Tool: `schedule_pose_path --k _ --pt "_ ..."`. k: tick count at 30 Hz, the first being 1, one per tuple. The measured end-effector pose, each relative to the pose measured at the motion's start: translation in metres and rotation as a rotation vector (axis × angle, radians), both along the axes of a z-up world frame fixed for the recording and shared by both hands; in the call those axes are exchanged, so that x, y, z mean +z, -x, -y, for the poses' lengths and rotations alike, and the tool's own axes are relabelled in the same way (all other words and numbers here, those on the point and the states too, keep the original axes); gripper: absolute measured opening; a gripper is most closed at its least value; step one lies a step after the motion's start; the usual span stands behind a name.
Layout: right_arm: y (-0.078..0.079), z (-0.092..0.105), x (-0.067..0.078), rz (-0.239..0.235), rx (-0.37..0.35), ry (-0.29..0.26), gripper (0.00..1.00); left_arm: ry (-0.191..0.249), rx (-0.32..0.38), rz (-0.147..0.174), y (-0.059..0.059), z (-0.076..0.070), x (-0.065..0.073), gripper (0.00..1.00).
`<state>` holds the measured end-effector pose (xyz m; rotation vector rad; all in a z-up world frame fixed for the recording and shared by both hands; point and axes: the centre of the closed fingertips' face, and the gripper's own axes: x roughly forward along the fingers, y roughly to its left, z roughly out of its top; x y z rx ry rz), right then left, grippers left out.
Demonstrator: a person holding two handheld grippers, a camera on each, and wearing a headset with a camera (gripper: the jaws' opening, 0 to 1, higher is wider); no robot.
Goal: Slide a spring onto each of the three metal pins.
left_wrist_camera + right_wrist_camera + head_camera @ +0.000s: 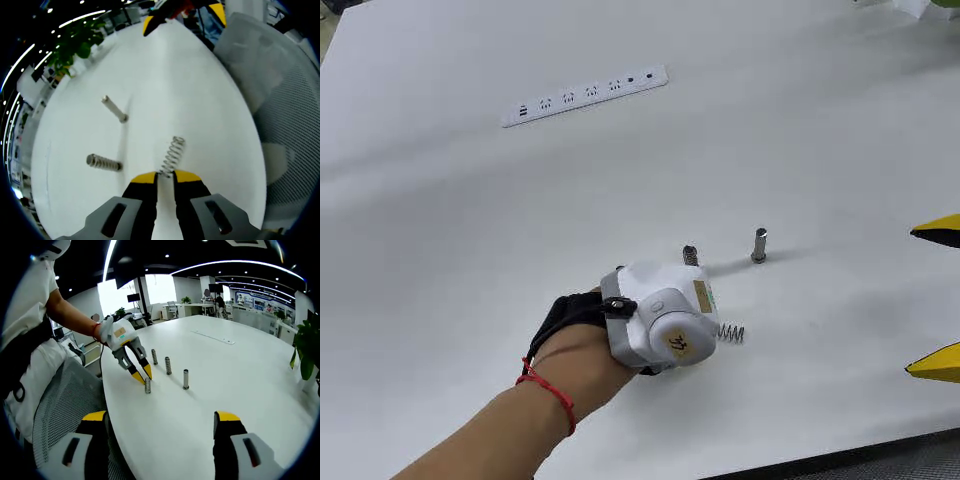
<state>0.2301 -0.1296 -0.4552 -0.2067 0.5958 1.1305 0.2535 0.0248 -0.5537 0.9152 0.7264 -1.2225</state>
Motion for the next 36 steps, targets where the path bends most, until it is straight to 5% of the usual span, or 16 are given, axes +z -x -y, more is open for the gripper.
schedule_pose_path --k 7,14,22,36 --pt "0.0010 -0.0001 -0.0002 0.001 -0.004 -0.002 0.87 -0.027 -0.047 0.013 0.0033 0.0010 -0.0002 0.13" --pt "0.0024 0.0003 -0.0011 -0.001 -0.010 -0.004 0.87 -0.063 -0.166 0.078 0.0019 0.0053 0.0011 0.16" --pt "0.0033 0.0004 -0.0018 -0.005 -0.012 -0.004 0.87 -0.060 -0.174 0.067 0.0027 0.0091 0.0014 0.12" --pt "0.0038 -0.0039 -0.0017 -0.011 -0.003 -0.005 0.86 0.022 -0.025 -0.021 0.0059 0.0073 0.0008 0.11"
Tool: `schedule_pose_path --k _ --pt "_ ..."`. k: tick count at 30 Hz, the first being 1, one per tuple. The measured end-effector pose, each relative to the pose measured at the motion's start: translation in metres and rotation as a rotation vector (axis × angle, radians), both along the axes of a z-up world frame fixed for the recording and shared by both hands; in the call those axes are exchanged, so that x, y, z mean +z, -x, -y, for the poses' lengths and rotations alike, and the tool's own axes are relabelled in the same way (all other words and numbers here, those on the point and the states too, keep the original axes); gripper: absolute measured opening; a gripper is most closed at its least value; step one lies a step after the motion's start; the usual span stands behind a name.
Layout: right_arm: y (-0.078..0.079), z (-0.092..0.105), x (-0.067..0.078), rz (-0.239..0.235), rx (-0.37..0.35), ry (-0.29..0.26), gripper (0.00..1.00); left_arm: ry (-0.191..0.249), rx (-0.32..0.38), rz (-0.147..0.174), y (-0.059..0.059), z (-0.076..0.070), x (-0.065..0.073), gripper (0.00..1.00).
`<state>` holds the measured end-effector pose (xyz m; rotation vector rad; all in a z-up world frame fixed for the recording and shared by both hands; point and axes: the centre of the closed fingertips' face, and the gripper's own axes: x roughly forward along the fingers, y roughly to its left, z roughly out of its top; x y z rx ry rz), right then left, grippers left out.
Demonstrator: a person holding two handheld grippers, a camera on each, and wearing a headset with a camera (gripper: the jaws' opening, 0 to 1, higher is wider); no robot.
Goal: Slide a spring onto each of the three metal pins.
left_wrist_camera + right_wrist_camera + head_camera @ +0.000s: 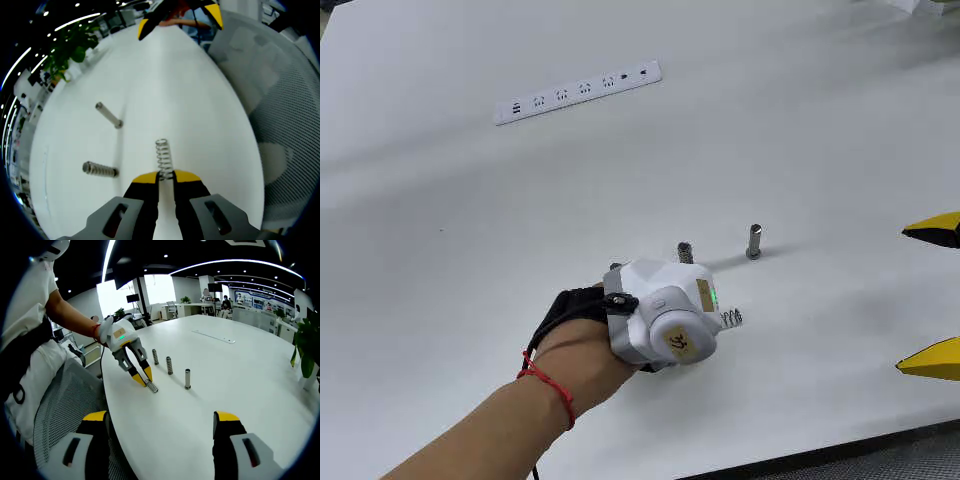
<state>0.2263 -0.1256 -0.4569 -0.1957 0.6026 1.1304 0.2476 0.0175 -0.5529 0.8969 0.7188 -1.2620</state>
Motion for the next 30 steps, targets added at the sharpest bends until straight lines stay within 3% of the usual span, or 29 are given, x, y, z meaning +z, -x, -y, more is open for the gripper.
schedule_pose_path --k 14,22,29,30 --pt "0.001 -0.014 0.004 -0.006 0.026 -0.013 0.84 0.113 0.079 -0.052 0.016 0.000 0.009 0.10" --pt "-0.003 -0.031 0.026 0.006 0.044 -0.048 0.79 0.265 0.141 -0.056 0.021 0.007 0.038 0.10" --pt "-0.004 -0.058 0.053 0.006 0.082 -0.087 0.70 0.411 0.201 -0.048 0.023 0.012 0.072 0.10" --pt "-0.005 -0.062 0.057 -0.009 0.083 -0.089 0.68 0.449 0.211 -0.049 0.024 0.014 0.081 0.10"
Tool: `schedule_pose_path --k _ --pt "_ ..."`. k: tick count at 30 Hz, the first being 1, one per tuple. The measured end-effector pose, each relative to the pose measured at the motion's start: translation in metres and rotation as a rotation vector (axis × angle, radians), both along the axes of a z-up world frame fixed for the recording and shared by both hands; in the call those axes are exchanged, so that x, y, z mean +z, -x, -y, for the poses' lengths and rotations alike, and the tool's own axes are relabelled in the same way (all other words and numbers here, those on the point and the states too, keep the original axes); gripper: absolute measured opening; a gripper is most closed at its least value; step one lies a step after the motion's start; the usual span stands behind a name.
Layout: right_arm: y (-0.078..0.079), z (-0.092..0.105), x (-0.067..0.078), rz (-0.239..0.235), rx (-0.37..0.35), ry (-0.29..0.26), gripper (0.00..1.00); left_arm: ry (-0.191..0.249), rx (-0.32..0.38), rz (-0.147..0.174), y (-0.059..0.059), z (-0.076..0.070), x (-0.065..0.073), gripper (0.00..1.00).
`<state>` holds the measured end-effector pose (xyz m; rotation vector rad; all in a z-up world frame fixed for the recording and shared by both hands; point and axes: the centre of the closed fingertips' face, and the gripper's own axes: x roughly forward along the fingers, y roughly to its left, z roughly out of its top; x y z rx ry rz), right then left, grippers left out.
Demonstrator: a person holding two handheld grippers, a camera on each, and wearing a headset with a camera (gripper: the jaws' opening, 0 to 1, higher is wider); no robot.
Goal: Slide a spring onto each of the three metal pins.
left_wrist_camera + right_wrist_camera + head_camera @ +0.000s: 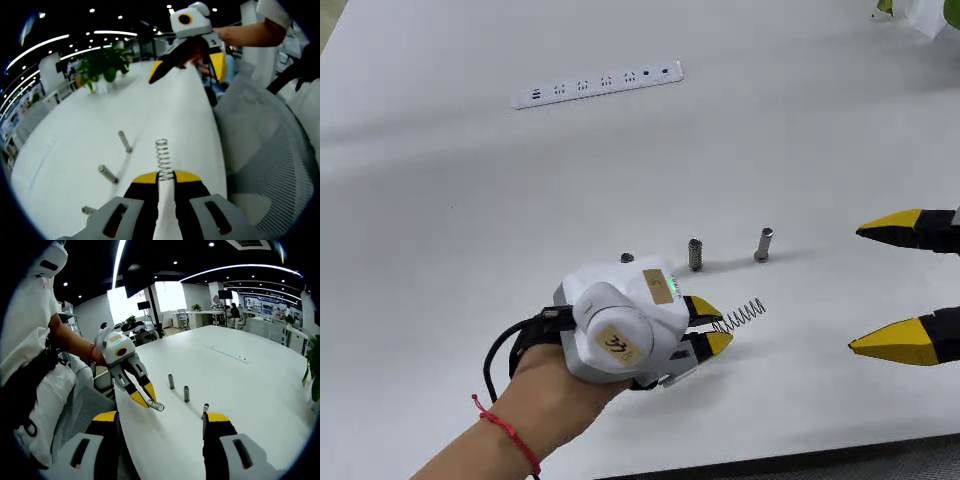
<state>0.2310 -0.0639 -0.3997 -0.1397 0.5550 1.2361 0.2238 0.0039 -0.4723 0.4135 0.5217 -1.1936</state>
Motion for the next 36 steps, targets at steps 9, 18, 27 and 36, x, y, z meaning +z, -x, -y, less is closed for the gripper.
schedule_pose_path --k 9,18,27,36 --pt "-0.009 -0.025 0.032 -0.009 0.044 -0.042 0.56 0.172 0.042 0.040 0.001 0.004 0.051 0.10" --pt "-0.016 -0.044 0.054 -0.105 -0.007 -0.183 0.35 0.314 0.094 0.067 -0.002 0.005 0.094 0.10" --pt "-0.022 -0.053 0.073 -0.192 -0.085 -0.353 0.24 0.400 0.127 0.074 -0.007 0.006 0.118 0.10" --pt "-0.019 -0.057 0.079 -0.194 -0.084 -0.374 0.14 0.448 0.137 0.069 -0.009 0.008 0.129 0.10"
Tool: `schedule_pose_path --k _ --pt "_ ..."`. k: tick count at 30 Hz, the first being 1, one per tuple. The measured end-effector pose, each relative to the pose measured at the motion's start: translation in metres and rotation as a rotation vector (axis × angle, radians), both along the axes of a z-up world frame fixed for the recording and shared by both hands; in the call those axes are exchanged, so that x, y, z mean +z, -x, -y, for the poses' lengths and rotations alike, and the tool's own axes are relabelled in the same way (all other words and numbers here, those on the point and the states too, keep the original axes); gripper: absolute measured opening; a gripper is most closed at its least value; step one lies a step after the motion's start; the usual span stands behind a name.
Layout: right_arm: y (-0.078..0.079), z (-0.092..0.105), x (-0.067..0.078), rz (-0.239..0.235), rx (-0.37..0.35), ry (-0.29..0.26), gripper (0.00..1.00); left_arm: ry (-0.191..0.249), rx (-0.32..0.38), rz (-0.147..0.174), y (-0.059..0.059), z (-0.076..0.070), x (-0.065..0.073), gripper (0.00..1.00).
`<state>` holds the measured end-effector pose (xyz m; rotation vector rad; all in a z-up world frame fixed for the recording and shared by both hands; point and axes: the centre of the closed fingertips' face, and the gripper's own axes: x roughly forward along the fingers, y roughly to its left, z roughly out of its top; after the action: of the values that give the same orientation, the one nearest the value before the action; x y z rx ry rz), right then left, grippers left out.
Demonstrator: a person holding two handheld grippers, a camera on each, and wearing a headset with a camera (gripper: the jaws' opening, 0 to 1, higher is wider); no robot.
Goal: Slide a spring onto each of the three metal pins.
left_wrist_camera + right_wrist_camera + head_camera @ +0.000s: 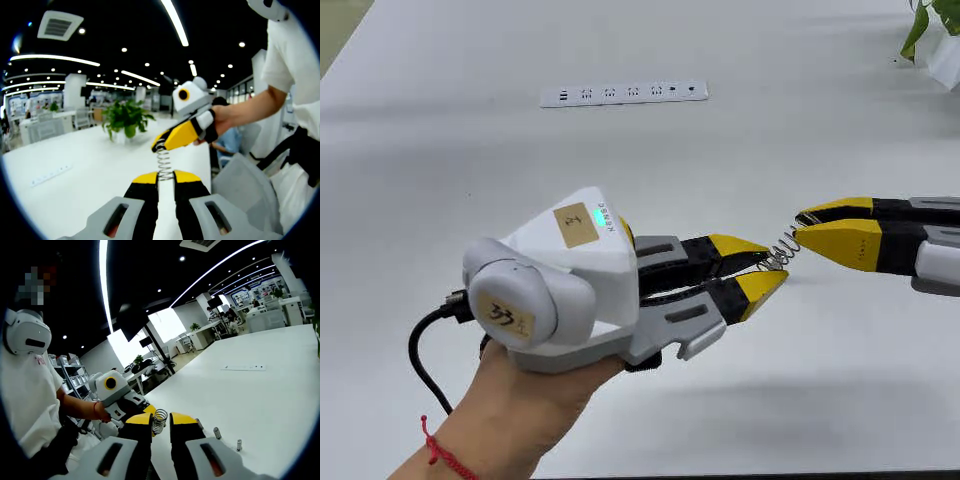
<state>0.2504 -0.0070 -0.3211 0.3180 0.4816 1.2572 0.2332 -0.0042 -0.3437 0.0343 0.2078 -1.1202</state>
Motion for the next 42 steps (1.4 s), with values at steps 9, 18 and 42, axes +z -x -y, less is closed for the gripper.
schedule_pose_path --k 9,18,42 --pt "0.005 -0.003 0.007 0.059 0.023 0.037 0.12 0.016 -0.009 -0.008 0.001 0.004 0.003 0.11" --pt "0.010 -0.004 0.006 0.130 0.071 0.101 0.12 0.020 -0.017 -0.018 0.003 0.004 0.001 0.11" --pt "0.025 -0.012 0.004 0.308 0.206 0.297 0.11 -0.003 -0.054 -0.017 0.011 0.007 -0.004 0.11"
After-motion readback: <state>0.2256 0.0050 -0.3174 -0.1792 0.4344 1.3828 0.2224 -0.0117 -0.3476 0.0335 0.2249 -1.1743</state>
